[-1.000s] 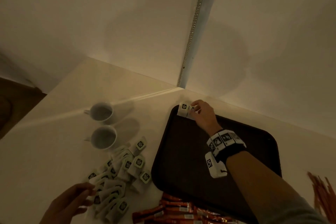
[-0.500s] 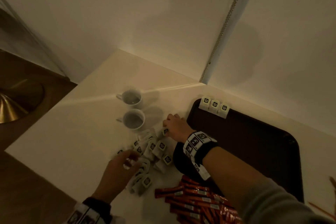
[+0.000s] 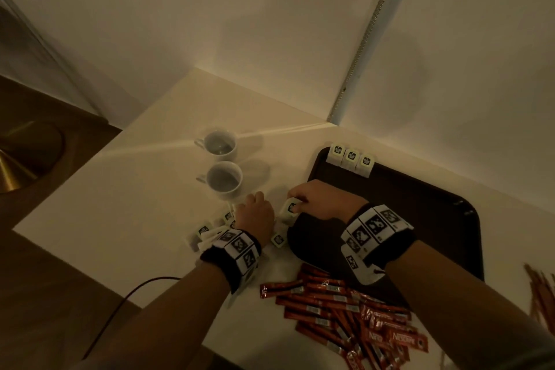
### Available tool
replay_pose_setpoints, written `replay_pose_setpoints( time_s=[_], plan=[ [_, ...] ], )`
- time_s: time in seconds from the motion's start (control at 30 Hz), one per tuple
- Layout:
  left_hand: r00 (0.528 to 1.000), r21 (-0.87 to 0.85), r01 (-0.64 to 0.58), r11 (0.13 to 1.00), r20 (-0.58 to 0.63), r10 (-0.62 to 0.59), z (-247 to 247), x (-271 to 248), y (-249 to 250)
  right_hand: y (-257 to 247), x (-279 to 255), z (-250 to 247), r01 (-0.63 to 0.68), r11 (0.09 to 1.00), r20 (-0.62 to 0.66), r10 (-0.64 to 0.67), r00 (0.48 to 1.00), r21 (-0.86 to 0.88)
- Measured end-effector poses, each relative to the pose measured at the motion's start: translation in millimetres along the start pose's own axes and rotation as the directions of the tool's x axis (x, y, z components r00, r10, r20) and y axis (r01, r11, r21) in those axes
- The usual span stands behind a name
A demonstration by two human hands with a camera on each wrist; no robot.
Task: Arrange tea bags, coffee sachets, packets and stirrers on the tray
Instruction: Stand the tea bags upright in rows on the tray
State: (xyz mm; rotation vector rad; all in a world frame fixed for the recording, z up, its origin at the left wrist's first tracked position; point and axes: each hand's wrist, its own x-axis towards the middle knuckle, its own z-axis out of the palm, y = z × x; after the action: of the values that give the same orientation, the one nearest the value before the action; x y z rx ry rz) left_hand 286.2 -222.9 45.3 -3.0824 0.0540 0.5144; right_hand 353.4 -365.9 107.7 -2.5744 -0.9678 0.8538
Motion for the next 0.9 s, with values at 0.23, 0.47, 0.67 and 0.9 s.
replay_pose_setpoints(
  time_s=[0.23,0.47,0.67,0.9],
  plan=[
    [0.986,-0.423,-0.102,0.900,-0.160,0.037,-9,0,-7,0,-10,-7,0.000,0.982,-0.044,0.008,0.999,0.189],
    [0.954,-0.874,0.287,-0.392,0.223,0.201,-43,-24,-15,-15,1,-10,0.082,0.901,-0.246,0.029,0.969,0.427],
    [0.994,-0.939,0.092,-0.331,0.105,-0.023,-49,-24,-31,-19,3,4,-0.022,0.918,-0.331,0.165,0.929,0.395],
    [0.993,-0.857,0.068,-0.511,0.107,-0.048,-66,-26,-39,-35,9,74,0.080,0.910,0.117,-0.035,0.993,-0.407]
  ],
)
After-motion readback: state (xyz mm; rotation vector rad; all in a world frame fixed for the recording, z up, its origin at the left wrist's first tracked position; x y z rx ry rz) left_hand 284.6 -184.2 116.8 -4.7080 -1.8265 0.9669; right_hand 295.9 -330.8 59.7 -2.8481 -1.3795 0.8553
